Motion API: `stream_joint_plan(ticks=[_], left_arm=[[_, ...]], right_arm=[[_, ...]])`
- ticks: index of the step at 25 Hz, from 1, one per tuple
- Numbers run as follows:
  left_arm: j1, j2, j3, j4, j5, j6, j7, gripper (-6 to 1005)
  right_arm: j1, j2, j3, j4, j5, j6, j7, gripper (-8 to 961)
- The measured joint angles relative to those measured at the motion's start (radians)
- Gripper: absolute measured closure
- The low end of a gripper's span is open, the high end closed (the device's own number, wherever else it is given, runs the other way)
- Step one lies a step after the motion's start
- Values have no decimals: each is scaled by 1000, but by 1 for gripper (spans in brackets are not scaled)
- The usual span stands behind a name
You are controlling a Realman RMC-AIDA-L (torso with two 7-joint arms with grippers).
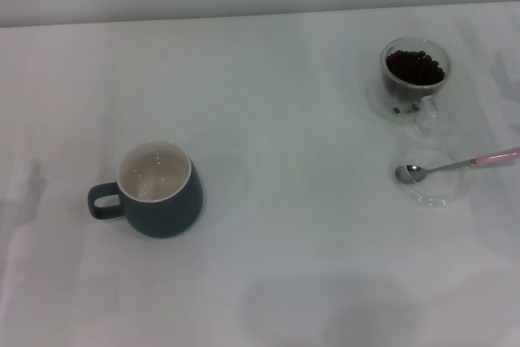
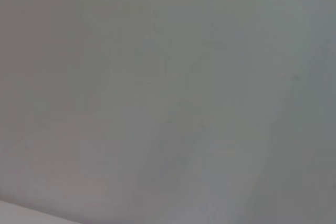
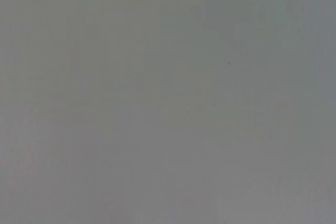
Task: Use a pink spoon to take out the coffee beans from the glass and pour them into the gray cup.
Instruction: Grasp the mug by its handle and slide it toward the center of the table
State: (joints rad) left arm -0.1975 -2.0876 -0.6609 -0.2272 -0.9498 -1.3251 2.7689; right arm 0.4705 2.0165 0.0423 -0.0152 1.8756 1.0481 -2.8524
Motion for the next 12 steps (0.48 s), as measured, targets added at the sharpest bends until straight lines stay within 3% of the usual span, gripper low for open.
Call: stream_joint_plan(ticks=[12], left_arm=[[-35, 6, -4, 14, -10, 14, -1, 166]], right_arm=[[-19, 2, 7, 2, 5, 0, 4, 81]])
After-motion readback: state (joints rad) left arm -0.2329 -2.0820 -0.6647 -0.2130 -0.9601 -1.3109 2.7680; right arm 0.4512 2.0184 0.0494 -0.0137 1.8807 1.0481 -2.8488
